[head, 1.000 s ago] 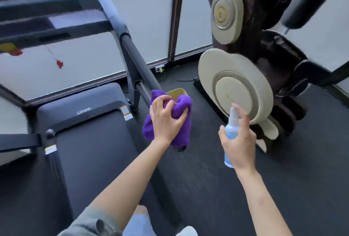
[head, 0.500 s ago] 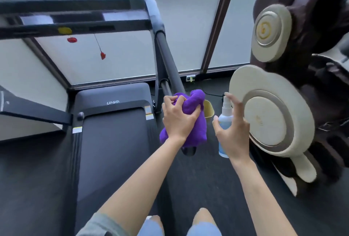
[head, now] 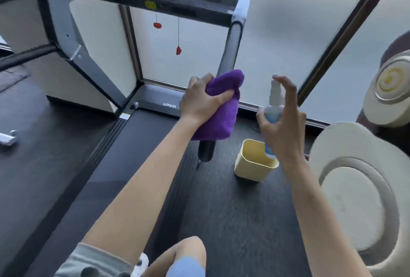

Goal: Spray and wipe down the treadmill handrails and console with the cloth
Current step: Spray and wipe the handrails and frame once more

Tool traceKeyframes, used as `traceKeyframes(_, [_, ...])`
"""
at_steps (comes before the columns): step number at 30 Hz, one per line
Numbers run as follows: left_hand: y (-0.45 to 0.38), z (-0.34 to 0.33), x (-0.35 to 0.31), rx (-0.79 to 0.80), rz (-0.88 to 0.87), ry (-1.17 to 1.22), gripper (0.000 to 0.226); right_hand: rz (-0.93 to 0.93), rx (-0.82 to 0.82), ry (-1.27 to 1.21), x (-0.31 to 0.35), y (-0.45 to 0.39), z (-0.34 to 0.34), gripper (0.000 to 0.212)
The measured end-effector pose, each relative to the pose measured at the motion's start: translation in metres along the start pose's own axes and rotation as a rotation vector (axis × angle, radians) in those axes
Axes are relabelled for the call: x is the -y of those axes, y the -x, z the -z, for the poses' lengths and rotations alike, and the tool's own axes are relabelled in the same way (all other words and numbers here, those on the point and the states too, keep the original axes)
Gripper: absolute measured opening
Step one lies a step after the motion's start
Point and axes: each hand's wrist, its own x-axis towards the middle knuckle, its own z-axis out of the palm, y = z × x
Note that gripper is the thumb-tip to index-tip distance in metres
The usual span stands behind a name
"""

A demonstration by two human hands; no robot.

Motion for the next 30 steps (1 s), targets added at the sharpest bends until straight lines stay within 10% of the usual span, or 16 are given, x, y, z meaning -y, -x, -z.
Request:
traceKeyframes(15, [0.096,0.019,0.074,-0.604,0.243,0.572,0.026,-0.050,0.103,0.017,0.029,0.094,0.004,0.070])
traceKeyframes(30, [0.141,0.051,0.091,-0.524,0.171,0.648,0.021,-0.189,0.010,0.144,0.047,0.110,-0.011,0.066])
